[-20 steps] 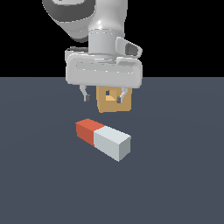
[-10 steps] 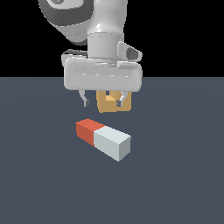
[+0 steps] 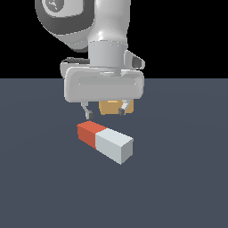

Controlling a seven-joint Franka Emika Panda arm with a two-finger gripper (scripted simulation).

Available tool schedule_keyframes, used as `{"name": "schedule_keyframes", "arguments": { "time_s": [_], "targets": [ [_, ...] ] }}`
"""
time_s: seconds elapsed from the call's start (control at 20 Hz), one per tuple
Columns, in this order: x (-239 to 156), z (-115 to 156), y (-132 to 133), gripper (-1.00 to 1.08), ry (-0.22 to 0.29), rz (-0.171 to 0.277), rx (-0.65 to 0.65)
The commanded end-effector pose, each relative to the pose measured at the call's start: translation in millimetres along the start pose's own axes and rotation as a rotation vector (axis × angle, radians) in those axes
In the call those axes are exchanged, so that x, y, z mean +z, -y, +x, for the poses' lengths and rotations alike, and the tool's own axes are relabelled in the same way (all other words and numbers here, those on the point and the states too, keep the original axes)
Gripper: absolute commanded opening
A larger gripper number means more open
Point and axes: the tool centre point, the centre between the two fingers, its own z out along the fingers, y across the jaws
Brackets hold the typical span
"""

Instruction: Insert the peg into the horizontal hole in a box.

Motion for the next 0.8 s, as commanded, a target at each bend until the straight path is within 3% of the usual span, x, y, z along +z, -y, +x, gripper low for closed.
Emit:
{"name": "schedule_keyframes", "arguments": {
  "time_s": [0.0,0.75],
  "targets": [
    [5,-6,0,1.0,0.004,-0.005,-0.066],
    [26,-31,-6,1.0,0.024,-0.028,-0.366]
  ]
}}
